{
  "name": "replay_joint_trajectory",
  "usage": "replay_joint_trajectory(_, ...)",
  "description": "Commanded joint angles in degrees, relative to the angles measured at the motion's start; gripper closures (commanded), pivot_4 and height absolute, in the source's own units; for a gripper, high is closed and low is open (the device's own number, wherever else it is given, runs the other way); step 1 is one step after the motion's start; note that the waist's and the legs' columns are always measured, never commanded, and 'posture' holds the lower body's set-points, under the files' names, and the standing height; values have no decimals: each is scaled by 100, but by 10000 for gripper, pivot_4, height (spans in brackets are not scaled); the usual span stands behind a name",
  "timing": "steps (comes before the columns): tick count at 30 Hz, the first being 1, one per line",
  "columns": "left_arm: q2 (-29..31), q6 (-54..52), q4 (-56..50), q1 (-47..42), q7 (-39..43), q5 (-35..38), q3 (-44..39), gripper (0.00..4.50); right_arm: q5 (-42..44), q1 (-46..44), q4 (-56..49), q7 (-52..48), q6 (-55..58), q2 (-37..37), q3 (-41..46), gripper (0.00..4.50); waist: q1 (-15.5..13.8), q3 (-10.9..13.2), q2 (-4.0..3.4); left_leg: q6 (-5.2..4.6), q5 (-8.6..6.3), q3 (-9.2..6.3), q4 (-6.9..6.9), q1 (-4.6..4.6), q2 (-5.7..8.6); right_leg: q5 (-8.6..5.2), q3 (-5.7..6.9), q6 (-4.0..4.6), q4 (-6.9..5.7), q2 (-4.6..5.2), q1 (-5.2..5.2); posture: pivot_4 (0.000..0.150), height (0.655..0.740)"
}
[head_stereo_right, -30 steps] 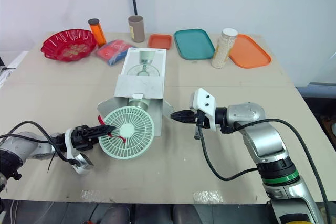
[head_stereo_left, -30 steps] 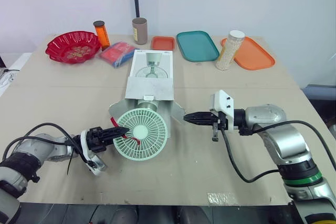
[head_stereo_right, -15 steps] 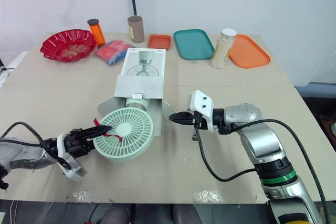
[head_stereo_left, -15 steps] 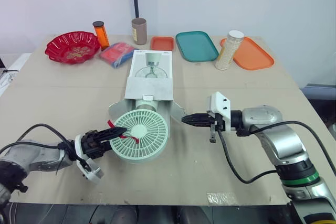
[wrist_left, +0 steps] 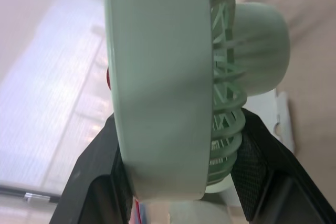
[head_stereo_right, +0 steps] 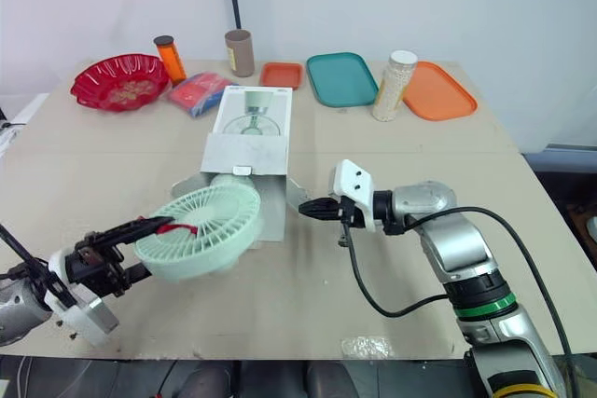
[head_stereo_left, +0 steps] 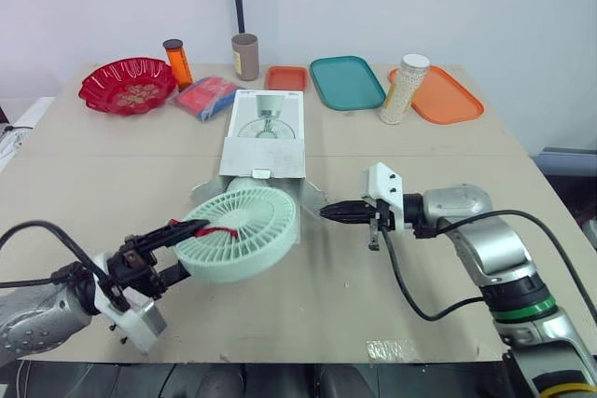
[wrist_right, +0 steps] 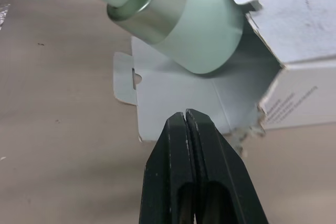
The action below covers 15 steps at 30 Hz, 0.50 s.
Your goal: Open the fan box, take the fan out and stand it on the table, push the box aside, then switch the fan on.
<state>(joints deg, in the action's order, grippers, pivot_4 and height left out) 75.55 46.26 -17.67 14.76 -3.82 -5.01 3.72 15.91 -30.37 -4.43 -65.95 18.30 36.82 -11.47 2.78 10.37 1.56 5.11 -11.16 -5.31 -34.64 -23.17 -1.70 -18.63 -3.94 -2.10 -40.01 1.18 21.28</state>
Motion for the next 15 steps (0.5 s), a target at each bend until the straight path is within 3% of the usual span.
replay_joint_trajectory(1,33,-728,-842,425,834,1549,-1006,25779,7,-201,82,-151,-193,-46,1,45000,-1,0,0,-1,-1,0,0,-2,0,0,0,-1,0,1,0,1500,7400)
replay_joint_trajectory(8,-630,-2669,-1999,1112,2237,3665,-2570,25779,72,-464,274,-343,-284,-260,-89,45000,11,2,-2,-8,-5,0,-1,-2,-5,-3,-1,2,1,-9,1,1500,7400)
replay_joint_trajectory(15,-1295,-3836,-2224,948,2936,3902,-3369,25779,11,-659,486,-434,-355,-446,-140,45000,2,2,-2,-11,-6,-3,-4,-1,-6,-5,-1,5,0,-12,-1,1500,7400)
